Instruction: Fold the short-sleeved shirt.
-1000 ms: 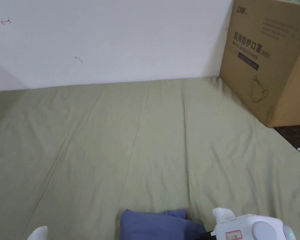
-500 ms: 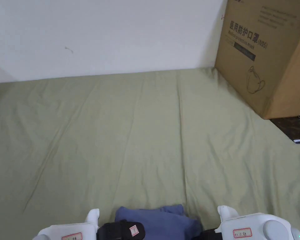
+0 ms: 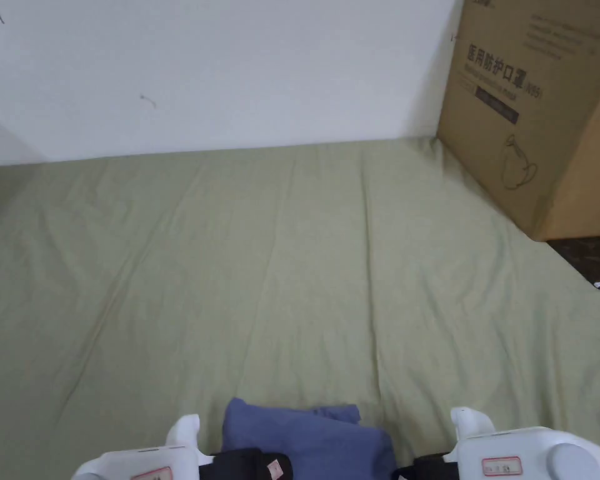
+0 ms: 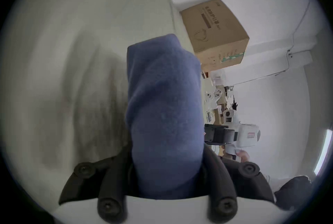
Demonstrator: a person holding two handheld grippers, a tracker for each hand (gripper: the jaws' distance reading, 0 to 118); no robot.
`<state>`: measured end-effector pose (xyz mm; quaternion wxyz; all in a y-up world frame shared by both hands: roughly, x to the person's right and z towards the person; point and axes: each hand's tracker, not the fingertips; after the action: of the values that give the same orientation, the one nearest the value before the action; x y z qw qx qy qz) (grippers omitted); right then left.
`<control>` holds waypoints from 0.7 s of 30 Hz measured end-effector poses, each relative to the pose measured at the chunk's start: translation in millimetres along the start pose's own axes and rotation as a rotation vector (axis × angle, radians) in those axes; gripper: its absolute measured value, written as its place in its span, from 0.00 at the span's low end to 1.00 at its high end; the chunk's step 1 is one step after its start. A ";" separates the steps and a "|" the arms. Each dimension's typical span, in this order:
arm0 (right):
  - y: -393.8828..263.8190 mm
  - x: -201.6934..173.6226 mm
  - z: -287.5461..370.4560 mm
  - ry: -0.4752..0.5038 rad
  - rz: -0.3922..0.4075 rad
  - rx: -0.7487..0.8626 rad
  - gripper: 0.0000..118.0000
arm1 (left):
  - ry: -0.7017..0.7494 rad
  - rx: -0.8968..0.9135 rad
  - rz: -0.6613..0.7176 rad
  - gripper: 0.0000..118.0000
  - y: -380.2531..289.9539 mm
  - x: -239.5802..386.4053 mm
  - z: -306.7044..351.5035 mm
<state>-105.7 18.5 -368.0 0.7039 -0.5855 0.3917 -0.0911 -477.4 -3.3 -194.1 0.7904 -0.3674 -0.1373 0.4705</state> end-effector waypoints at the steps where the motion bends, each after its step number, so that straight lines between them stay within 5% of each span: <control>1: -0.8 -6.6 7.7 -0.010 0.034 0.015 0.00 | 0.002 0.034 -0.023 0.23 5.9 2.8 18.2; 7: -1.6 -37.1 50.6 -0.016 0.135 0.109 0.00 | 0.134 0.219 -0.015 0.23 52.3 -14.5 152.7; 16: -4.4 -74.1 65.0 -0.078 0.180 0.147 0.00 | 0.700 0.148 -0.097 0.24 115.4 -51.3 287.7; 20: -5.2 -82.8 59.0 -0.104 0.202 0.141 0.00 | 0.980 0.108 -0.181 0.39 126.9 -59.5 300.1; 21: -4.0 -83.9 57.3 -0.108 0.195 0.134 0.00 | 1.035 0.098 -0.199 0.54 128.0 -60.0 301.9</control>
<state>-123.4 109.7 -326.7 0.7669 -0.5004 0.4015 -0.0164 -760.7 119.2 -68.2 0.8121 -0.4993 0.2587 0.1562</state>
